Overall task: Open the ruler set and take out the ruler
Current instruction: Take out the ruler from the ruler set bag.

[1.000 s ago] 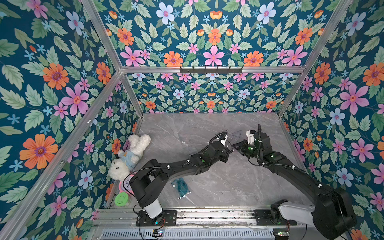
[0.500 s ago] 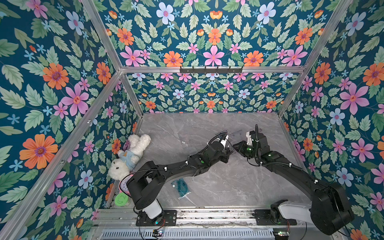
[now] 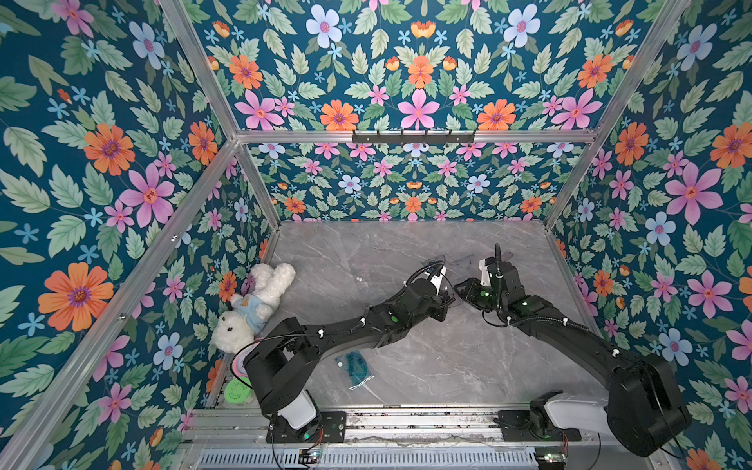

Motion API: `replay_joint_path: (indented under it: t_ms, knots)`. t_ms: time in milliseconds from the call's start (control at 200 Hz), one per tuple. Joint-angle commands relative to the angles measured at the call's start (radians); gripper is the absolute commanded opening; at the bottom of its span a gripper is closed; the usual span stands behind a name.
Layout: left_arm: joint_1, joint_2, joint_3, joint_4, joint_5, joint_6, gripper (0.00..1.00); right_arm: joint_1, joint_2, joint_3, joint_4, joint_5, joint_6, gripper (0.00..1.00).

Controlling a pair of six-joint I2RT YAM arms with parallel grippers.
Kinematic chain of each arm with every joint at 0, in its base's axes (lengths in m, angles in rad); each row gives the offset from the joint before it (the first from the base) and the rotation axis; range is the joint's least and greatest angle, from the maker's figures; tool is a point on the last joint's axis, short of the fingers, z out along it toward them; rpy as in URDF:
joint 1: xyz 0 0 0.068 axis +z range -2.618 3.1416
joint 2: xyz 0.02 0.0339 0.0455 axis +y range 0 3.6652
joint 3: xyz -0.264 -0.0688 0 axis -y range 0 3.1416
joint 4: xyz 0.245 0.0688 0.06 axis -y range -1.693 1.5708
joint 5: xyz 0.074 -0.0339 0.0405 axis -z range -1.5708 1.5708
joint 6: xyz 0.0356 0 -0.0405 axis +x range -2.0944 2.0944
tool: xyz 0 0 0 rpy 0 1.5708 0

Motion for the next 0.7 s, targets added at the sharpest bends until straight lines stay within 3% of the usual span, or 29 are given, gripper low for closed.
replay_joint_path:
  t_ms: [0,365,695]
  knots:
    - [-0.005,0.001,0.001,0.016,0.012,0.009,0.00,0.003,0.008,0.028,-0.036,0.050,-0.058,0.37]
    - [-0.010,-0.028,-0.022,0.022,-0.023,0.010,0.00,0.002,0.053,0.055,-0.095,0.098,-0.137,0.39]
    - [-0.010,-0.010,-0.015,0.030,-0.020,0.008,0.00,0.003,0.063,0.018,-0.069,-0.005,-0.097,0.40]
